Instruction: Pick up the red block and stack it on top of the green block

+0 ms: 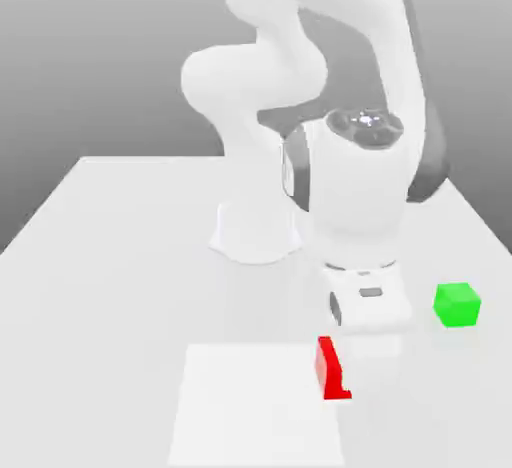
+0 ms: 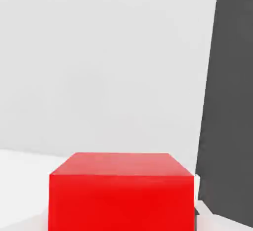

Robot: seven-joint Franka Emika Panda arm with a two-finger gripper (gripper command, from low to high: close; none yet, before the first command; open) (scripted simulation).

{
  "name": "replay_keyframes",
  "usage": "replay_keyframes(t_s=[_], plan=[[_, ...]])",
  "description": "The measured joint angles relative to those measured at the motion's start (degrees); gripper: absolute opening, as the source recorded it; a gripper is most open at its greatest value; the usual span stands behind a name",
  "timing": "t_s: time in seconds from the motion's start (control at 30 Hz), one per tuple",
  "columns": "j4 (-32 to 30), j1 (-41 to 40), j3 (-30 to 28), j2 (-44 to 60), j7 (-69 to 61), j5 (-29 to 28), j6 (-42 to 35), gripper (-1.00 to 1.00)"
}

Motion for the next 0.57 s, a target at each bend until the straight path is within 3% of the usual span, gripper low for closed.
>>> replay_keyframes(t_s=[0.23, 0.43, 0.47, 0.57], plan=[[-7.33, 19.42, 9.11, -9.07, 10.9, -1.98, -1.39, -1.0], [-8.29, 20.83, 9.93, -0.99, 15.16, -5.48, 7.71, -1.0], [-8.21, 21.04, 9.56, 0.94, 15.71, -6.21, 9.56, 1.0], [-8.21, 21.04, 9.56, 0.94, 15.71, -6.21, 9.56, 1.0]])
